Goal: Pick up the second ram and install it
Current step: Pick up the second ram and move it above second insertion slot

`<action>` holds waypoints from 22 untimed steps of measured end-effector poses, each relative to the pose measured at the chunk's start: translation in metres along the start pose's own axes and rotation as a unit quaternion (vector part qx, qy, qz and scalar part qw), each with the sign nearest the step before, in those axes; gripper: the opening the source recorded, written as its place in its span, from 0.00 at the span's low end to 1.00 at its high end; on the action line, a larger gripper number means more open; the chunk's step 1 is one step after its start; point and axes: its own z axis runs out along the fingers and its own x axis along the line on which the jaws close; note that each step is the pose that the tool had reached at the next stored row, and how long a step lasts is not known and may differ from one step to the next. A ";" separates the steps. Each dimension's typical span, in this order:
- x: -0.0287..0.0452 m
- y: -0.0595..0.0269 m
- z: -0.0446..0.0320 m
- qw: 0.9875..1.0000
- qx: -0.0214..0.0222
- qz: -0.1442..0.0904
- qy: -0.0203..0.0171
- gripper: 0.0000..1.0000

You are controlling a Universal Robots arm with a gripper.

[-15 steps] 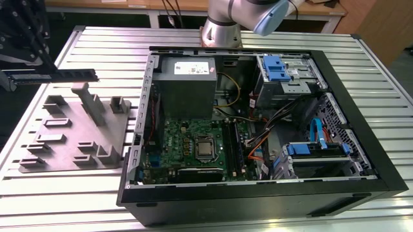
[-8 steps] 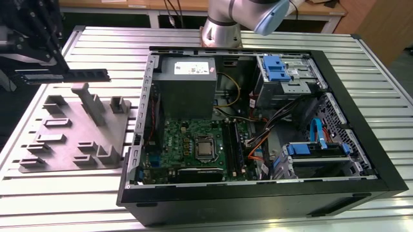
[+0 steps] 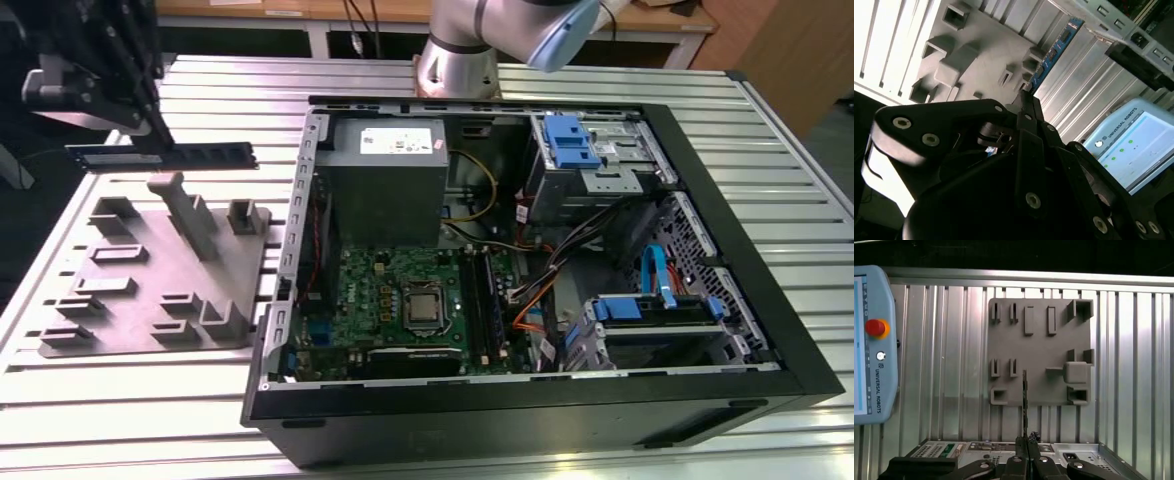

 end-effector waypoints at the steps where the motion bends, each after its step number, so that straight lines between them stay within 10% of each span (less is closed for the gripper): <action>1: 0.0000 -0.0030 -0.0001 1.000 0.000 0.000 0.000 0.11; 22: 0.0008 -0.0693 -0.0016 1.000 0.000 0.000 0.000 0.11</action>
